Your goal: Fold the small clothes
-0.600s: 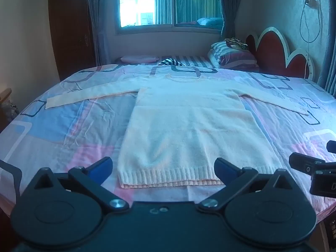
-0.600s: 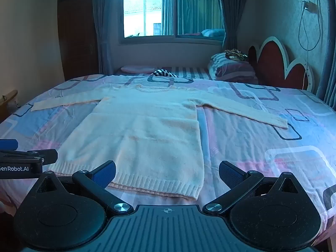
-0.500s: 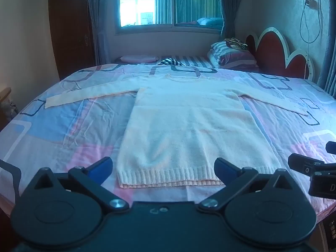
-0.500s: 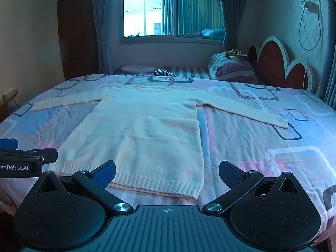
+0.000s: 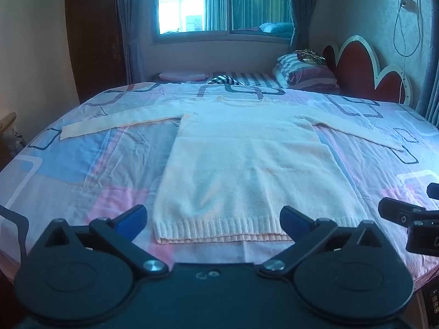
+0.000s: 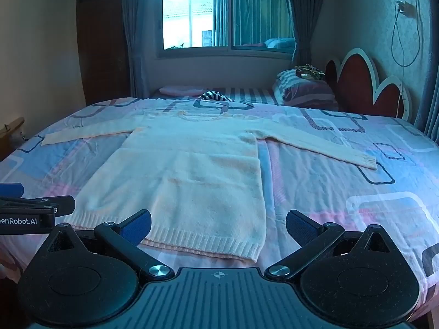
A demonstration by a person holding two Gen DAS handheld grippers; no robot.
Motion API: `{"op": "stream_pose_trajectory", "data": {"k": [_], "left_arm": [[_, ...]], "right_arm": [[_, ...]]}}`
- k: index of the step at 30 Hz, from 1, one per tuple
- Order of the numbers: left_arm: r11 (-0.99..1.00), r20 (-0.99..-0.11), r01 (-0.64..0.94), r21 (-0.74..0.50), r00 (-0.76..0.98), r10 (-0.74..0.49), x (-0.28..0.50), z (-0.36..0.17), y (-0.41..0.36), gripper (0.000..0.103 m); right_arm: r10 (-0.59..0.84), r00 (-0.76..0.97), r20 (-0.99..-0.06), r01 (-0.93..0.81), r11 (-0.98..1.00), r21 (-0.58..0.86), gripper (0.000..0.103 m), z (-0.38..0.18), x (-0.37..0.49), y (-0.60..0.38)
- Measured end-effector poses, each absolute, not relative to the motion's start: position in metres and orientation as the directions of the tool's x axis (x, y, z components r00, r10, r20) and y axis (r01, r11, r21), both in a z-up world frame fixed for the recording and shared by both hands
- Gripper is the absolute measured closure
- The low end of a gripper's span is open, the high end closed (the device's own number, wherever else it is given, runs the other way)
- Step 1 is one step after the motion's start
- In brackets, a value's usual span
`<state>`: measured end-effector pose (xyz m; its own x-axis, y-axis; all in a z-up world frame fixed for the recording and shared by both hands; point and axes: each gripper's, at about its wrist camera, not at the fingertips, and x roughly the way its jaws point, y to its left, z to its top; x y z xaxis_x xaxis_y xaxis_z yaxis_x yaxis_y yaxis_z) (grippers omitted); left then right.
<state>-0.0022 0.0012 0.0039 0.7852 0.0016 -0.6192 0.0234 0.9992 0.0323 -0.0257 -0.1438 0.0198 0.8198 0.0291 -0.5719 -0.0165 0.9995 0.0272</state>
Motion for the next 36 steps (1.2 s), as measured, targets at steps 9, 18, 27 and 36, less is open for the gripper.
{"op": "stream_pose_trajectory", "data": {"k": [9,18,27,36], "left_arm": [[0.999,-0.618,0.016,0.035,0.786,0.009,-0.003,0.002,0.000,0.001],[0.999,-0.619,0.017,0.032,0.786,0.006,-0.003,0.003,0.009,0.001],[0.999,-0.615,0.014,0.041,0.788,0.014,-0.003,0.003,-0.001,0.001],[0.999,-0.614,0.012,0.043,0.789,0.017,-0.003,0.002,-0.001,0.001]], "right_arm": [[0.032,0.823,-0.566,-0.018,0.999,0.030,0.000,0.020,-0.026,-0.146],[0.036,0.823,-0.567,-0.021,0.999,0.033,0.000,0.022,-0.025,-0.147],[0.032,0.826,-0.563,-0.015,0.999,0.035,0.000,0.023,-0.027,-0.145],[0.035,0.828,-0.559,-0.017,0.999,0.038,0.000,0.023,-0.029,-0.142]]}}
